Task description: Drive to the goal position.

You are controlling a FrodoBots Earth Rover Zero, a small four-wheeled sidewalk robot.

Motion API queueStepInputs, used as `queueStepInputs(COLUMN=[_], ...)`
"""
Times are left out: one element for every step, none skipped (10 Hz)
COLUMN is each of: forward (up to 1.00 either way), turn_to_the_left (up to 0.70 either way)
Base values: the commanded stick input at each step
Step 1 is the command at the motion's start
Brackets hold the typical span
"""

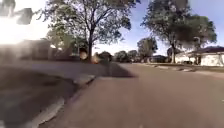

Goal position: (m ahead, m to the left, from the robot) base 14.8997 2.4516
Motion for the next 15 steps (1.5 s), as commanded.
queueStepInputs(forward=[1.0,1.0,1.0,1.0,1.0,1.0,1.0,1.0,1.0,1.0,1.0,1.0,1.0,1.0,1.0], turn_to_the_left=[0.0,0.0,0.0,0.0,0.0,0.0,0.0,0.0,0.0,0.0,0.0,0.0,0.0,0.0,0.0])
